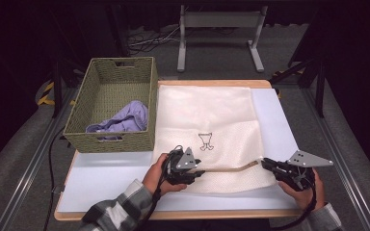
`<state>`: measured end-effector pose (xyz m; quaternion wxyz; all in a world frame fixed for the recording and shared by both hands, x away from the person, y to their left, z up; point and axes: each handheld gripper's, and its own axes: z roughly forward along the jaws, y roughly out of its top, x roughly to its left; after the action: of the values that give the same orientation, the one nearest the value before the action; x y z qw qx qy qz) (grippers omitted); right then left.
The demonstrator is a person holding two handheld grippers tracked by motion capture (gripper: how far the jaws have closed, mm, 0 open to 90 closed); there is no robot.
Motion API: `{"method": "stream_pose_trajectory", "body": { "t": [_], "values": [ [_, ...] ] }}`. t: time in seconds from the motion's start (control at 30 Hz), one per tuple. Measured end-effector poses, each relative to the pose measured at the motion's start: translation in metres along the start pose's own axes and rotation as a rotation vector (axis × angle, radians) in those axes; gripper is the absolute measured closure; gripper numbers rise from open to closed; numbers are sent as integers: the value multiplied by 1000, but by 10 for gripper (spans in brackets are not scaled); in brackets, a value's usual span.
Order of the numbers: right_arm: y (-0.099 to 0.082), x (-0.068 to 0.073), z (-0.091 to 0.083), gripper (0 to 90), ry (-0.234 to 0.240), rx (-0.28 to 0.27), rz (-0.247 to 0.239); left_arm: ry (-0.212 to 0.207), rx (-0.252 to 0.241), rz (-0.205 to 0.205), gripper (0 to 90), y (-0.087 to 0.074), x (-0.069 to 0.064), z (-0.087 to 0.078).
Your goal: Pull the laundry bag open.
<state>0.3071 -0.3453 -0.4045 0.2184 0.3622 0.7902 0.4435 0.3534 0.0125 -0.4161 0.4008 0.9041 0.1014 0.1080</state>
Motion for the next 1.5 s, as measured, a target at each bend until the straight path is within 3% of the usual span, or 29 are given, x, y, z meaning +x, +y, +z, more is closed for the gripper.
{"method": "stream_pose_trajectory", "body": {
  "t": [0.37,0.57,0.63,0.77,1.07,1.5],
  "values": [
    [2,1,-1,831,9,-11,-1,-52,0,59,697,37,-8,38],
    [2,2,-1,832,10,-11,-5,-88,-5,72,755,54,-12,56],
    [3,3,-1,831,10,-13,-8,-97,3,100,794,61,-16,63],
    [4,3,-2,832,15,-20,-10,-106,12,112,804,72,-20,77],
    [4,4,-4,832,40,-33,-5,-107,17,91,768,81,-21,97],
    [4,7,-2,833,73,-34,4,-123,-26,71,787,89,-22,101]
  ]
}}
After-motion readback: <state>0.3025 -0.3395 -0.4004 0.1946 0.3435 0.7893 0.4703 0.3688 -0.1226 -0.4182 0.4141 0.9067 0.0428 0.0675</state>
